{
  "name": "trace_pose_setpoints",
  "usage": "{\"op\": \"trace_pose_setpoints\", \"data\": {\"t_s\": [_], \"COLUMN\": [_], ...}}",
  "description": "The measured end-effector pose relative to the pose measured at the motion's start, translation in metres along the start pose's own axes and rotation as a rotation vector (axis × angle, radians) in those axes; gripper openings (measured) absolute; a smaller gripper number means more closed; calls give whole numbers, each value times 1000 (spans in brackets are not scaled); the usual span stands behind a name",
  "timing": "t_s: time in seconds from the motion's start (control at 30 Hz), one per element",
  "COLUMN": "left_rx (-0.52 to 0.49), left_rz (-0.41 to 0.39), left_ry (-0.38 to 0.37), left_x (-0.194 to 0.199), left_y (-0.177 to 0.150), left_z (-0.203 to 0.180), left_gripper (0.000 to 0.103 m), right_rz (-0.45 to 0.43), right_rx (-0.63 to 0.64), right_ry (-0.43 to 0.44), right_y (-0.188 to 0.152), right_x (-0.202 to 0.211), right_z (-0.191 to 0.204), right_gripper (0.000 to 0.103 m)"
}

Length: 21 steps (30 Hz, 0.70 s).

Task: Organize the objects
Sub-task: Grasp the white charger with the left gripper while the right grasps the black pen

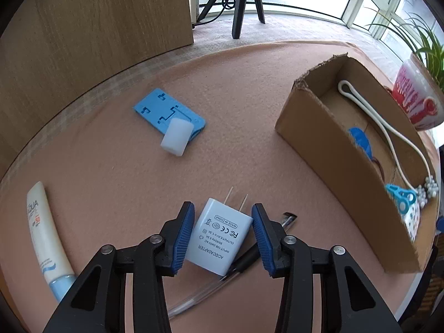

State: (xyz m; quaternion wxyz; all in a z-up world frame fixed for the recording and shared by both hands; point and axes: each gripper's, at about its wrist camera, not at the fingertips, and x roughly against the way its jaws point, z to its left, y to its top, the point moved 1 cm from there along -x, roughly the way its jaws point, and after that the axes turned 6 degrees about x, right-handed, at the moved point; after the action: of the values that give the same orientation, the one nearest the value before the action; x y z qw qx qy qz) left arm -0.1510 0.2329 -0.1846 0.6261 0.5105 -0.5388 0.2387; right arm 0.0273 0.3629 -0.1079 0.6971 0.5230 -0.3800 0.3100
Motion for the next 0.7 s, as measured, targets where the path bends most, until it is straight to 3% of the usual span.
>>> {"op": "trace_pose_setpoints", "data": {"t_s": [0.3,0.47,0.7], "left_rx": [59,92,157], "left_rz": [-32,-41,-46], "left_ry": [0,38,36], "left_x": [31,51,70], "left_y": [-65,-104,-142], "left_z": [16,30,48], "left_gripper": [45,45,45], "right_rz": [10,22,46], "right_rx": [21,70,137], "right_ry": [27,63,116], "right_y": [-1,-2,0], "right_x": [-5,-12,-27], "right_z": [17,38,72], "right_gripper": [67,67,67]}}
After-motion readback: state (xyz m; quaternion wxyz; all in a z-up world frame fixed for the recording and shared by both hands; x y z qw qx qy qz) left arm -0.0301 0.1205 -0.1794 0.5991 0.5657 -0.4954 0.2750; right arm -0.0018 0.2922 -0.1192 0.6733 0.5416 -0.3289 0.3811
